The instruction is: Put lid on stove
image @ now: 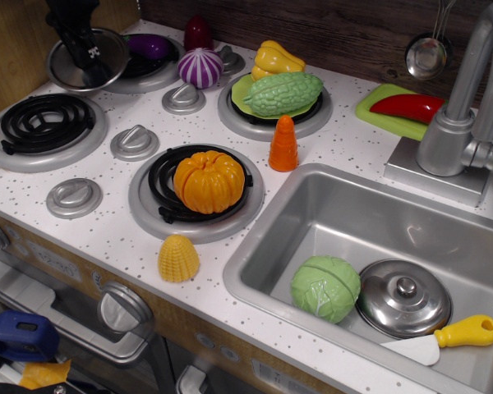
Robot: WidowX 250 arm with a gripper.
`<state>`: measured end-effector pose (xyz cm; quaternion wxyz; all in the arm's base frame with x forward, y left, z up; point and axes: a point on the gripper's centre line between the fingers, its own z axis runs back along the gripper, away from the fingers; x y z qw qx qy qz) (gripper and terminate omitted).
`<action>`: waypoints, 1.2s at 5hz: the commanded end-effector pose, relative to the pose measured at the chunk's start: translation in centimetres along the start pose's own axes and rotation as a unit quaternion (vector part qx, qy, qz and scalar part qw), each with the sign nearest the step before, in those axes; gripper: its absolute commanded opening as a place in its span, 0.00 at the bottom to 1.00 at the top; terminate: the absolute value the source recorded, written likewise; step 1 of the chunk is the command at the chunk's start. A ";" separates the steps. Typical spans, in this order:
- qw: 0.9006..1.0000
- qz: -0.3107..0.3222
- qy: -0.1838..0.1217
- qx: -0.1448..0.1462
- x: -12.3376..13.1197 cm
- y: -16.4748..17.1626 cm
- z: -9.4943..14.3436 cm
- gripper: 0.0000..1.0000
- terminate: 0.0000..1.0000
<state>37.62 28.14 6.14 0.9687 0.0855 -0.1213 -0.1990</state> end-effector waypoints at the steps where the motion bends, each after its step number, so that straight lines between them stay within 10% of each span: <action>1: 0.999 0.020 0.010 0.036 -1.6 0.7 5.2 0.00 0.00; 4: 0.998 0.040 0.028 0.028 -4.6 -1.1 4.3 0.00 0.00; 5: 0.999 0.034 0.019 0.029 -4.9 -1.0 3.8 1.00 0.00; 6: 0.999 0.034 0.019 0.029 -4.9 -1.0 3.8 1.00 1.00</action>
